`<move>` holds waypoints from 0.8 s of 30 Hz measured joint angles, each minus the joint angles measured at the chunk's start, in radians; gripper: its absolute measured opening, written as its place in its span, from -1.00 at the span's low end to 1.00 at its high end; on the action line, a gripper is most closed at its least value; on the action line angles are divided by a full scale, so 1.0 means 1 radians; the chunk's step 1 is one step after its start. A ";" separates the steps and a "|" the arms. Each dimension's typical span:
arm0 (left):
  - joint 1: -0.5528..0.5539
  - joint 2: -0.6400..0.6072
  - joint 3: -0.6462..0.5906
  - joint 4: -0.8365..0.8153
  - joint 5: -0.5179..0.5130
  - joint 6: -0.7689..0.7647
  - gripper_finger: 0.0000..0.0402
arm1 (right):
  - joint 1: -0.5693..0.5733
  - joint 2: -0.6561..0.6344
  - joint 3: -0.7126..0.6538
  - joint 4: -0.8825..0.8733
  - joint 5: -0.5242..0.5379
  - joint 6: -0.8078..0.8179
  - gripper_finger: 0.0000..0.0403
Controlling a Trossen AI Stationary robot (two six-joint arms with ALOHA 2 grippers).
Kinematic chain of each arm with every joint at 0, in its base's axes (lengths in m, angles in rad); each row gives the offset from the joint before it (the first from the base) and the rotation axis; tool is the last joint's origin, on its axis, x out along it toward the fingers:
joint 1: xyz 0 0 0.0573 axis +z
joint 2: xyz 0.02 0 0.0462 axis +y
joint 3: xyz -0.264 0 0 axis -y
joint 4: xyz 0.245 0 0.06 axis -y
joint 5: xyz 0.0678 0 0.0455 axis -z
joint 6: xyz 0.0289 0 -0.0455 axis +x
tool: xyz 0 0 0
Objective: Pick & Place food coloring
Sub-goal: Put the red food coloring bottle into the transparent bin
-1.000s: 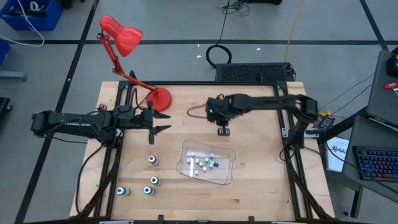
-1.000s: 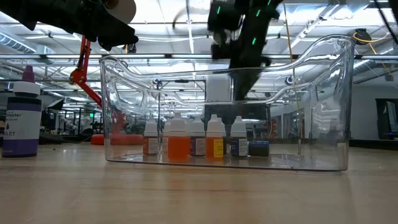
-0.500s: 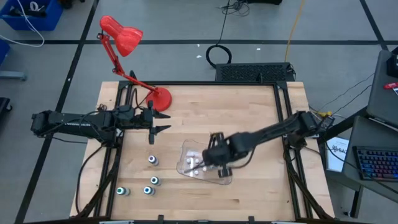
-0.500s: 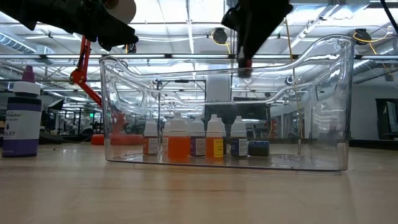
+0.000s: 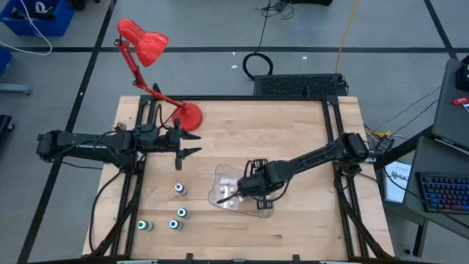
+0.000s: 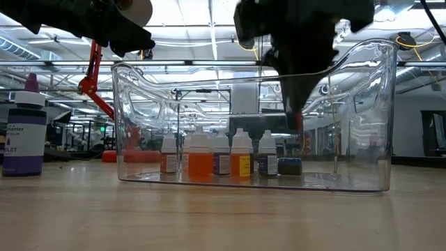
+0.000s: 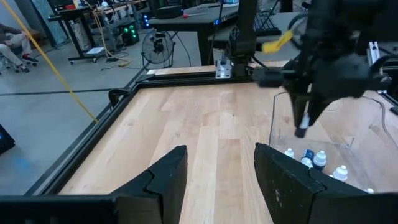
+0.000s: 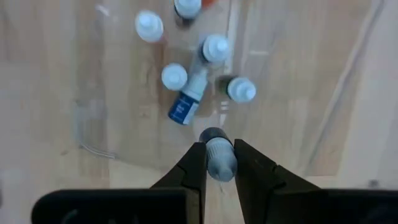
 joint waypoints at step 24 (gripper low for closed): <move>0.000 0.000 0.000 0.001 0.000 0.000 -0.07 | -0.075 -0.001 -0.219 0.245 -0.144 -0.053 -0.78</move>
